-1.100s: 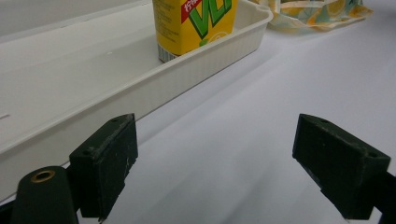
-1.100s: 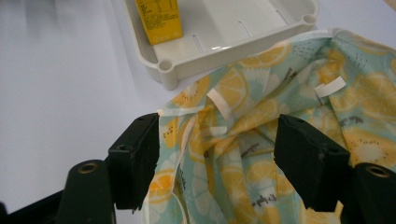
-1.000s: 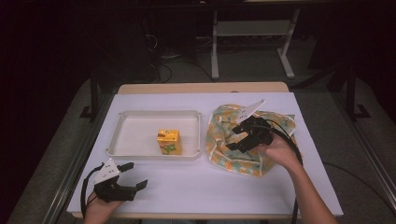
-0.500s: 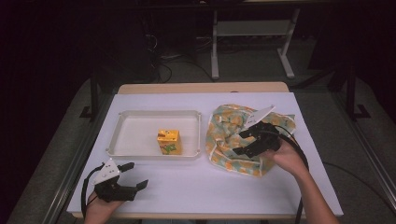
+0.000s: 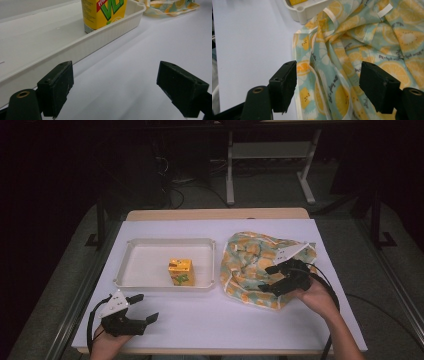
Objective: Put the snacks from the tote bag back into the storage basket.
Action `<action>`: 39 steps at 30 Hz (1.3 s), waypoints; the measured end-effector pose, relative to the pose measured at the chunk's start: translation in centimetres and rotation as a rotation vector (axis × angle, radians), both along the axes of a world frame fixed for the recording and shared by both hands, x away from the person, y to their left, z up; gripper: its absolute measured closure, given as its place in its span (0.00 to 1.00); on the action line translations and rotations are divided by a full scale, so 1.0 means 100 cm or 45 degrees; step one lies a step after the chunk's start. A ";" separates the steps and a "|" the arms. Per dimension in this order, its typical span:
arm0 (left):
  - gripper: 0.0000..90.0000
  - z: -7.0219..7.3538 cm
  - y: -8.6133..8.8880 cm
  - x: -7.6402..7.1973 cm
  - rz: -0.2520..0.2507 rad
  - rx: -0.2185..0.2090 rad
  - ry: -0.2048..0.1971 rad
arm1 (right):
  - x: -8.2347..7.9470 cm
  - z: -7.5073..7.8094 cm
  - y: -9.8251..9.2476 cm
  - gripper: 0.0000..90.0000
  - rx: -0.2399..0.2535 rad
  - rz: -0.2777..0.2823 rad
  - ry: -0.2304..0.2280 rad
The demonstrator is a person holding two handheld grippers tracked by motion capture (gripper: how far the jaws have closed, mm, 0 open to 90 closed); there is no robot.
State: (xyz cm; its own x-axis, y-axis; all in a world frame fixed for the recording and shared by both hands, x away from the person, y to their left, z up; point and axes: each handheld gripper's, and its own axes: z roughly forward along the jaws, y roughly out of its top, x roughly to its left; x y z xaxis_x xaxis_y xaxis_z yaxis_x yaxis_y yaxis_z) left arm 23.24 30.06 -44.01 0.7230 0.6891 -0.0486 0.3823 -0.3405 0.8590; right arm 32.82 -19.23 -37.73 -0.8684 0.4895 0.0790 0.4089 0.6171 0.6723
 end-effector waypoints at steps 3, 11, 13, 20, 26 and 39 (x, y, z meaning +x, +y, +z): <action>0.15 0.000 0.000 0.000 0.000 0.005 0.001 | -0.005 -0.002 -0.004 0.33 0.010 -0.010 -0.002; 0.15 0.000 0.000 0.000 0.004 0.001 0.008 | -0.015 -0.008 -0.014 0.32 0.005 -0.024 -0.003; 0.15 -0.001 0.000 0.000 0.002 0.002 0.006 | -0.018 -0.009 -0.015 0.32 -0.003 -0.033 -0.008; 0.15 -0.001 -0.001 0.000 -0.002 0.002 0.003 | -0.027 -0.012 -0.016 0.32 0.002 -0.040 -0.021; 0.15 -0.001 -0.001 0.000 -0.004 0.005 0.003 | -0.032 -0.018 -0.021 0.32 0.016 -0.056 -0.017; 0.15 -0.001 -0.002 0.000 -0.005 0.001 0.004 | -0.047 -0.031 -0.036 0.32 0.090 -0.127 -0.009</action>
State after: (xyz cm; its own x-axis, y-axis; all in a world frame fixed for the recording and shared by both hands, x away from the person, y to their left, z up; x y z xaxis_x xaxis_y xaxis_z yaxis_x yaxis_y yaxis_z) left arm 23.28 29.88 -44.14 0.7254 0.6865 -0.0502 0.3835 -0.3426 0.8576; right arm 28.14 -22.84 -40.87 -0.8162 0.5672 0.1102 0.4610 0.5242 0.7160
